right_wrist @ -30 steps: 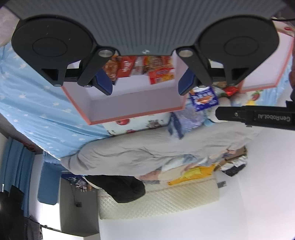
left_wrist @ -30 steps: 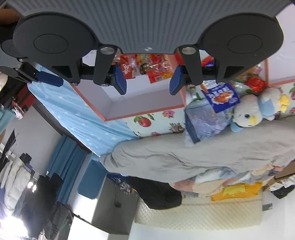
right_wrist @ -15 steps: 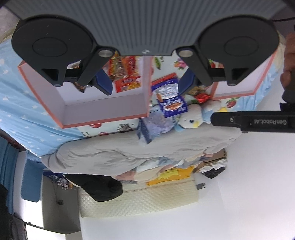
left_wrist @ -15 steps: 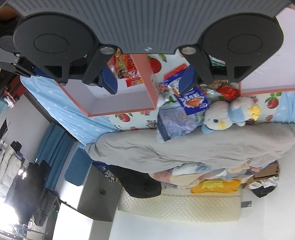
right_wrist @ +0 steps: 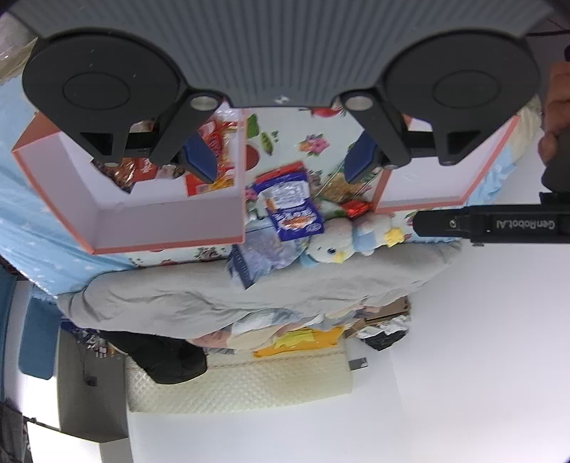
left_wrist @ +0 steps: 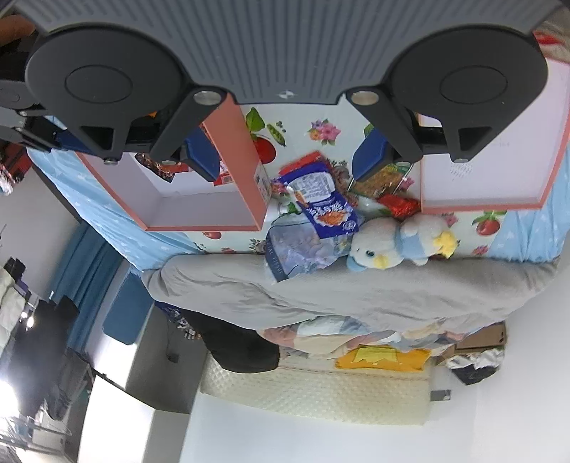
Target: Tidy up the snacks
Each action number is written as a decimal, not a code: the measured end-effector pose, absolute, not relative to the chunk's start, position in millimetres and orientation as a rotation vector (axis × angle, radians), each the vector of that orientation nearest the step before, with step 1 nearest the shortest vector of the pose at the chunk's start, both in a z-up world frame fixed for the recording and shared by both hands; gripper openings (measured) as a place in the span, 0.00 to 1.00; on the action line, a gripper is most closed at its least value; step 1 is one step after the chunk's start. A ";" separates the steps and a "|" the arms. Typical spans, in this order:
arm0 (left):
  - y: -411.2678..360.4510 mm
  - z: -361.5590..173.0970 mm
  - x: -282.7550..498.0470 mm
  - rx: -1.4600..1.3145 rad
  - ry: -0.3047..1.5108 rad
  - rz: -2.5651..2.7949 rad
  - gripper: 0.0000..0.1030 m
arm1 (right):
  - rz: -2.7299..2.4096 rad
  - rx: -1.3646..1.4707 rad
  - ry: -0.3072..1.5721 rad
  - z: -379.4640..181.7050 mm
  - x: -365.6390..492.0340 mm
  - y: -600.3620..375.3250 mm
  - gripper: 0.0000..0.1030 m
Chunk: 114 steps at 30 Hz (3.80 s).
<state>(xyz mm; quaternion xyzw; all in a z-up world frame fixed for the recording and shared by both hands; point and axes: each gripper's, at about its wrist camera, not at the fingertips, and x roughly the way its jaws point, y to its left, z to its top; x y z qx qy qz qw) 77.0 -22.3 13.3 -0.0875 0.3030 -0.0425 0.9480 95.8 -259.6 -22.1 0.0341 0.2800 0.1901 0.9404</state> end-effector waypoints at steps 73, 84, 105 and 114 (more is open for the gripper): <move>91.0 -230.2 347.3 -0.078 0.835 -0.018 0.90 | 0.516 -0.178 0.964 -192.4 421.9 -83.5 0.77; 71.7 -252.6 364.7 0.160 0.803 -0.087 0.97 | 0.483 -0.117 1.081 -211.4 462.0 -88.1 0.80; 88.1 -265.9 389.5 0.012 0.917 -0.042 0.88 | 0.499 -0.099 1.079 -223.7 465.1 -92.0 0.62; 87.7 -250.2 371.0 0.010 0.879 -0.020 0.39 | 0.472 -0.107 1.040 -217.1 454.2 -94.5 0.48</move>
